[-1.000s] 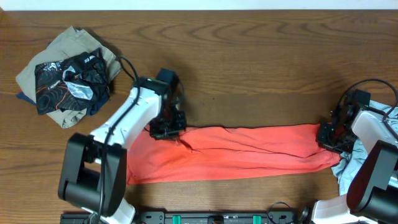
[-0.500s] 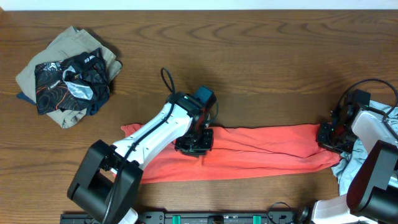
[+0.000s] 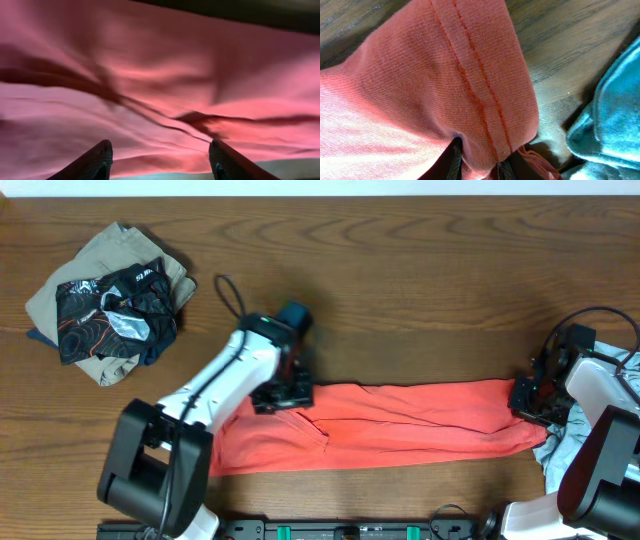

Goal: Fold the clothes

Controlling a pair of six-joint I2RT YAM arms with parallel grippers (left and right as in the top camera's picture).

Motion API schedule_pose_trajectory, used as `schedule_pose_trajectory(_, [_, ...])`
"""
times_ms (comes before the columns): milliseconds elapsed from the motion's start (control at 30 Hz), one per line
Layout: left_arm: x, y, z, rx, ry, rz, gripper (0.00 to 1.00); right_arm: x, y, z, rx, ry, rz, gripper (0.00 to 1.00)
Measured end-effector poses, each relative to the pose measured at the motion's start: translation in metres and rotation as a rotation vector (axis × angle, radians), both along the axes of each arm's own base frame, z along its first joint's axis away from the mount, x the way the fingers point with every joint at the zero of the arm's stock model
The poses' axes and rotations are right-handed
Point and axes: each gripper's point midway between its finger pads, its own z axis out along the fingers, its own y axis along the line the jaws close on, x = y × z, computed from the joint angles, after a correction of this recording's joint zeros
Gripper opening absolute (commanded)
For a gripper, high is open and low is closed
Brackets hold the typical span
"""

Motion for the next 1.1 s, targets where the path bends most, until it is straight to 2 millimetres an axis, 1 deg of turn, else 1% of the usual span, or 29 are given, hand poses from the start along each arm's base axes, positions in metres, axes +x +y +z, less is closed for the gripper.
schedule_pose_trajectory(67, [0.003, 0.009, 0.000, 0.011, 0.004, 0.027, 0.62, 0.000, 0.000, 0.000, -0.002, 0.001, 0.000, 0.20])
schedule_pose_trajectory(167, [0.004, 0.014, -0.003, 0.017, 0.000, 0.043, 0.62, 0.000, 0.000, 0.000, -0.002, 0.000, 0.000, 0.19])
schedule_pose_trajectory(233, [0.003, 0.016, -0.011, 0.016, -0.003, 0.053, 0.61, 0.000, -0.001, 0.000, -0.003, -0.001, 0.000, 0.17])
schedule_pose_trajectory(333, [-0.007, 0.024, -0.029, 0.024, 0.011, 0.080, 0.58, 0.002, -0.001, 0.000, -0.005, -0.008, 0.000, 0.14])
schedule_pose_trajectory(433, [-0.013, 0.031, -0.045, 0.027, 0.013, 0.105, 0.57, 0.005, -0.002, 0.000, -0.009, -0.020, -0.003, 0.14])
schedule_pose_trajectory(467, [-0.013, 0.033, -0.048, 0.022, 0.008, 0.112, 0.56, 0.006, -0.002, 0.000, -0.008, -0.025, -0.007, 0.13])
schedule_pose_trajectory(567, [-0.005, 0.034, -0.049, -0.006, -0.041, 0.142, 0.56, 0.011, -0.003, 0.000, -0.010, -0.049, -0.015, 0.13])
schedule_pose_trajectory(600, [-0.002, 0.034, -0.049, -0.016, -0.062, 0.152, 0.56, 0.014, -0.003, 0.000, -0.011, -0.060, -0.019, 0.13])
schedule_pose_trajectory(667, [0.013, 0.033, -0.047, -0.041, -0.121, 0.175, 0.56, 0.023, -0.005, 0.001, -0.015, -0.098, -0.029, 0.13])
schedule_pose_trajectory(800, [0.062, 0.035, -0.042, -0.104, -0.300, 0.227, 0.56, 0.044, -0.008, 0.002, -0.016, -0.189, -0.044, 0.13])
schedule_pose_trajectory(900, [0.089, 0.040, -0.039, -0.130, -0.395, 0.260, 0.56, 0.061, -0.007, 0.003, 0.003, -0.264, -0.044, 0.14])
schedule_pose_trajectory(1000, [0.109, 0.043, -0.036, -0.144, -0.470, 0.275, 0.56, 0.075, -0.005, 0.004, 0.021, -0.325, -0.040, 0.15])
schedule_pose_trajectory(1100, [0.116, 0.045, -0.035, -0.141, -0.500, 0.281, 0.56, 0.084, -0.005, 0.005, 0.027, -0.366, -0.040, 0.16])
